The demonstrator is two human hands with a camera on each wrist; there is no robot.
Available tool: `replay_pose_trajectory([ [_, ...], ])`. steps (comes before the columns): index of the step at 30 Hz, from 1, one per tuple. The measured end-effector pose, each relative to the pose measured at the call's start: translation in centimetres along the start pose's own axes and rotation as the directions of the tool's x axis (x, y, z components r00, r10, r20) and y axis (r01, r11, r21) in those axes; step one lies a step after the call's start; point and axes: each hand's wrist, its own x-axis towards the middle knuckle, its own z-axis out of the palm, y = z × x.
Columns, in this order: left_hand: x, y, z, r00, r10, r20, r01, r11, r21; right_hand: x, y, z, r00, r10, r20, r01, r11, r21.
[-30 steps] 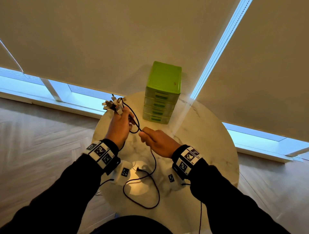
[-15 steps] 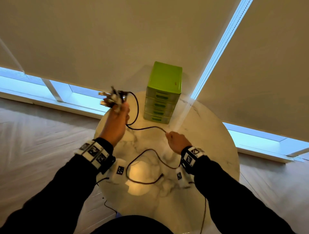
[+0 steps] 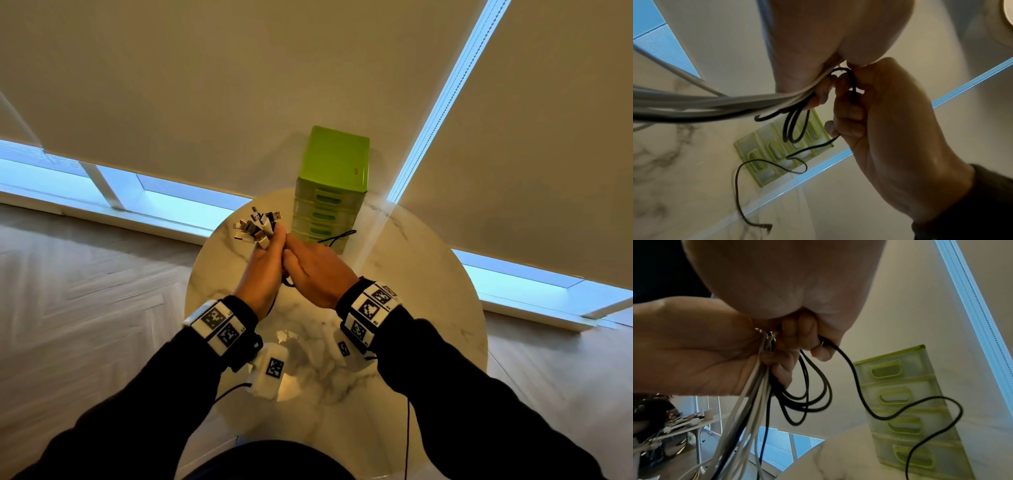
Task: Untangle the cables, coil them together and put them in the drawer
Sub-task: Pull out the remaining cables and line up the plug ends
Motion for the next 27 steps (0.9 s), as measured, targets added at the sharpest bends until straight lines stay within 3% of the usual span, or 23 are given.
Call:
replay_pose_trajectory([
  [4, 1.2, 0.2, -0.8, 0.99, 0.054, -0.133, -0.064, 0.995, -0.072, -0.9, 0.4, 0.5, 0.996, -0.028, 0.086, 0.028, 1.0, 0.002],
  [9, 3.0, 2.0, -3.2, 0.948, 0.099, -0.302, -0.168, 0.963, -0.211, -4.0, 2.7, 1.9, 0.959, 0.113, 0.26, -0.157, 0.975, 0.158],
  [14, 4.2, 4.9, -6.0, 0.907, 0.089, -0.411, -0.242, 0.909, -0.338, -8.2, 7.1, 3.5, 0.854, 0.317, 0.412, -0.392, 0.914, 0.109],
  [16, 3.7, 5.9, -6.2, 0.898, 0.143, -0.415, -0.261, 0.934, -0.244, -9.3, 8.7, 3.3, 0.793, 0.42, 0.441, -0.487, 0.872, 0.044],
  [18, 2.8, 5.7, -5.4, 0.905, 0.221, -0.363, -0.257, 0.965, -0.054, -8.8, 10.2, 2.6, 0.789, 0.505, 0.348, -0.521, 0.852, -0.054],
  [20, 1.9, 4.4, -4.2, 0.933, 0.287, -0.22, -0.251, 0.952, 0.177, -7.3, 10.8, 1.6, 0.828, 0.543, 0.141, -0.533, 0.84, -0.103],
  [23, 0.5, 1.6, -2.0, 0.968, 0.249, 0.013, -0.233, 0.885, 0.404, -4.2, 8.8, 0.0, 0.872, 0.482, -0.09, -0.482, 0.876, 0.022],
  [25, -0.3, 0.4, -0.7, 0.978, 0.197, 0.074, -0.209, 0.877, 0.431, -2.6, 6.8, -1.1, 0.902, 0.412, -0.127, -0.398, 0.909, 0.124],
  [27, -0.7, -0.1, 0.3, 0.986, 0.139, 0.096, -0.167, 0.882, 0.44, -1.7, 4.7, -1.6, 0.945, 0.316, -0.083, -0.299, 0.94, 0.166],
])
